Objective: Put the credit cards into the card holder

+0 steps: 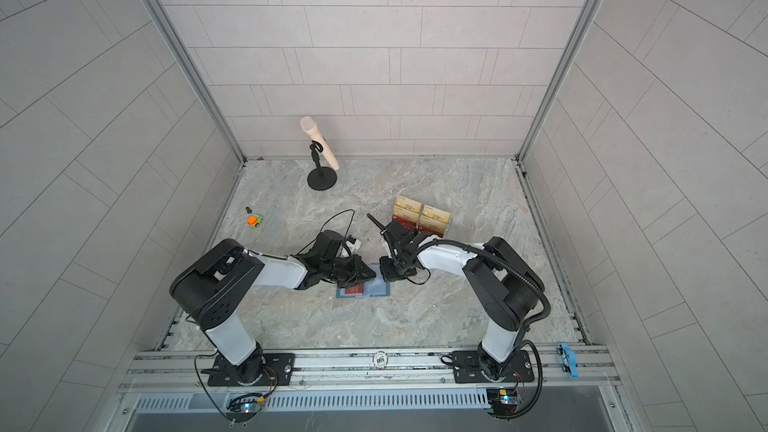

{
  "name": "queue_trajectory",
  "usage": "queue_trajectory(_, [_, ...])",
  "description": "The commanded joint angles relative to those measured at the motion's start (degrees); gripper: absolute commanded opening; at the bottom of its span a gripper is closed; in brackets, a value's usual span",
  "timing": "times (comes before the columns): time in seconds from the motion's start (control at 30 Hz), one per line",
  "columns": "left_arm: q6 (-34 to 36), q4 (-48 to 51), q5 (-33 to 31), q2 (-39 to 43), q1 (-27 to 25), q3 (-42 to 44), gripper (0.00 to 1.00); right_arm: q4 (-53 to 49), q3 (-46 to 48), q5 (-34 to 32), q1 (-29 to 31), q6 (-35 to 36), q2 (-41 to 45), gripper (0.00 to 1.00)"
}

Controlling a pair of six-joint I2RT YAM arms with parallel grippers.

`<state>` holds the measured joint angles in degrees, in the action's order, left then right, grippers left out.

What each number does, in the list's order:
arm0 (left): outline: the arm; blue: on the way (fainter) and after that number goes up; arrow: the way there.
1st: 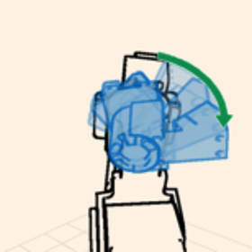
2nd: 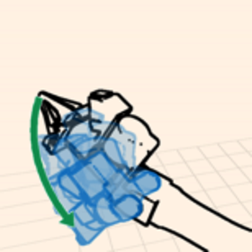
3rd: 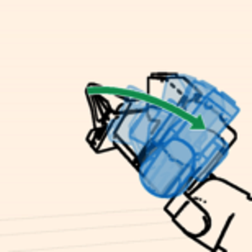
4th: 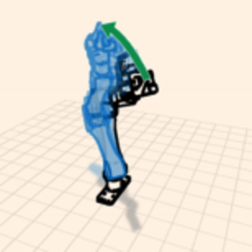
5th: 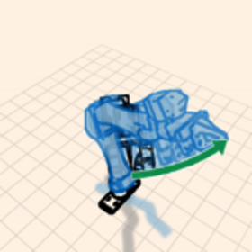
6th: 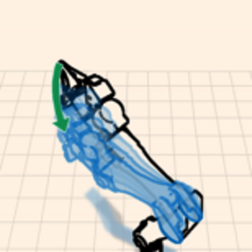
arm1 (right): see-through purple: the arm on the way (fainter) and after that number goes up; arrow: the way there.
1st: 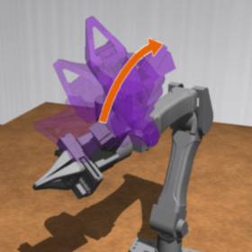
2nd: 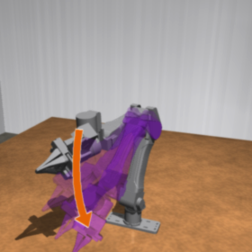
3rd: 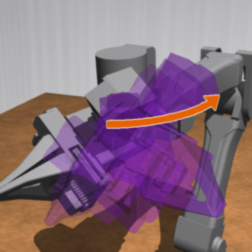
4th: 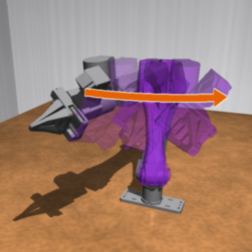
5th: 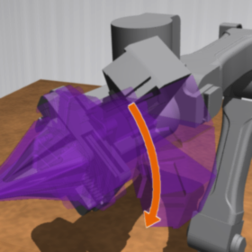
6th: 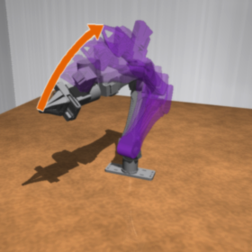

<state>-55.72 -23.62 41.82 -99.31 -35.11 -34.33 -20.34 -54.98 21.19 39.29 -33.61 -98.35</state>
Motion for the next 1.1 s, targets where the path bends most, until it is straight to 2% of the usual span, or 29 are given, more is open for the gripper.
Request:
queue_trajectory(0.0, [1.95, 2.67, -0.59, 0.56, 0.29, -0.66, 0.07, -2.50, -0.85, -2.20, 0.34, 0.29, 1.50, 0.14])
queue_trajectory(0.4, [4.04, 3.37, 1.14, 3.15, 1.53, 0.03, 0.03, -3.22, -0.59, -4.01, 0.27, -0.15, 4.22, 0.14])
queue_trajectory(1.07, [3.63, -2.27, 2.39, 4.55, 2.42, 3.83, 0.00, 0.91, 0.99, 2.34, 0.38, -2.54, 1.62, 0.13])
